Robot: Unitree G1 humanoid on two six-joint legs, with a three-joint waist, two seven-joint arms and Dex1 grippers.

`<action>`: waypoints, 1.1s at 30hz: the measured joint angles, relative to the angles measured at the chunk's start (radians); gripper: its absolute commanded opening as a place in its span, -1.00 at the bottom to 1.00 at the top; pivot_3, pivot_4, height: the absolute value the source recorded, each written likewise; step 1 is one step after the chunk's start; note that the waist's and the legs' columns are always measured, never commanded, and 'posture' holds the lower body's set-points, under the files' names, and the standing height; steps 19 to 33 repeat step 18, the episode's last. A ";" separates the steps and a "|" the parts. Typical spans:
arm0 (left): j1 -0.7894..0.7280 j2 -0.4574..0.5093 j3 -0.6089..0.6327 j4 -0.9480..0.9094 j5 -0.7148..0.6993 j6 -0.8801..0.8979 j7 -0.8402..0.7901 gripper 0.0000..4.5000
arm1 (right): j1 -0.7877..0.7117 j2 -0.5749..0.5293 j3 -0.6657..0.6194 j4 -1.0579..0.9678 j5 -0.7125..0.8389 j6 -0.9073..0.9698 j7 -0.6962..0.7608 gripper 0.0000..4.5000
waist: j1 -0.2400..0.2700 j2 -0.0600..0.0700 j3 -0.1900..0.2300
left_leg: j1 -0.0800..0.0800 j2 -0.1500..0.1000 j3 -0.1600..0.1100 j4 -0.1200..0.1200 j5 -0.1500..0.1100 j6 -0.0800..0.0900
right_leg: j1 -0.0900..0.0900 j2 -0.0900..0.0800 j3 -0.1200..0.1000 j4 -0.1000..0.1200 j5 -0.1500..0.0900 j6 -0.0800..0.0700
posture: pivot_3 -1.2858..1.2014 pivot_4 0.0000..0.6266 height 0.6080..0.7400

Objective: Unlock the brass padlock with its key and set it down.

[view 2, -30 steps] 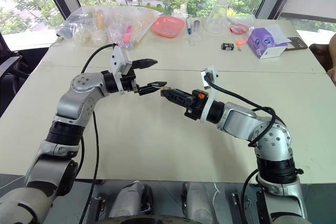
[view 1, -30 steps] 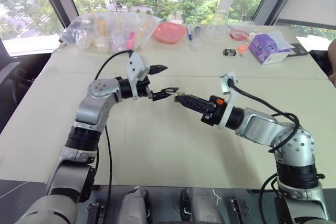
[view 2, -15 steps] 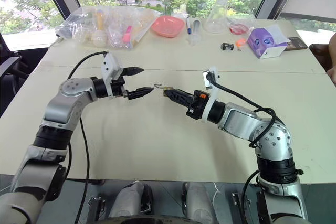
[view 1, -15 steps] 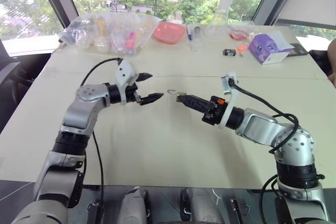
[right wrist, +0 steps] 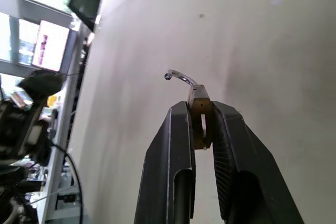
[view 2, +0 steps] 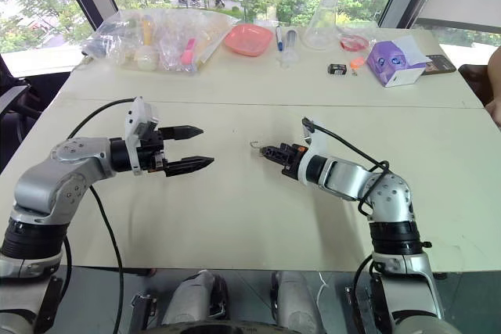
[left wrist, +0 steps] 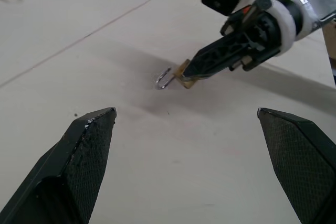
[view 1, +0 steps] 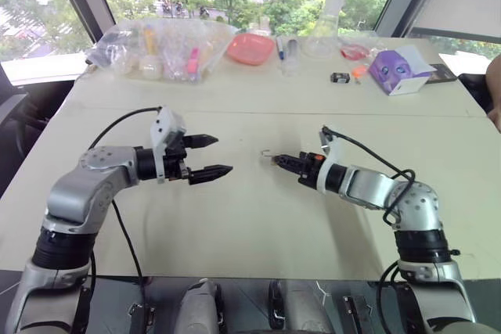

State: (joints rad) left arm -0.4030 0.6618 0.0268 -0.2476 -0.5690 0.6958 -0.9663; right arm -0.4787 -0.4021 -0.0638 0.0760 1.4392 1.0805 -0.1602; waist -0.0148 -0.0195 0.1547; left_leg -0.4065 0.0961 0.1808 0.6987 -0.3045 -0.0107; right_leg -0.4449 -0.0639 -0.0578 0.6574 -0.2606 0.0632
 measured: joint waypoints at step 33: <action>0.099 0.024 0.053 -0.056 -0.055 0.062 0.079 1.00 | 0.214 -0.380 -0.061 -0.356 -0.316 0.040 0.376 0.97 | 0.017 0.000 0.000 | 0.000 -0.001 0.000 0.000 -0.001 0.002 | 0.001 -0.001 0.000 -0.004 0.000 0.001 | 0.03 -0.52 1.00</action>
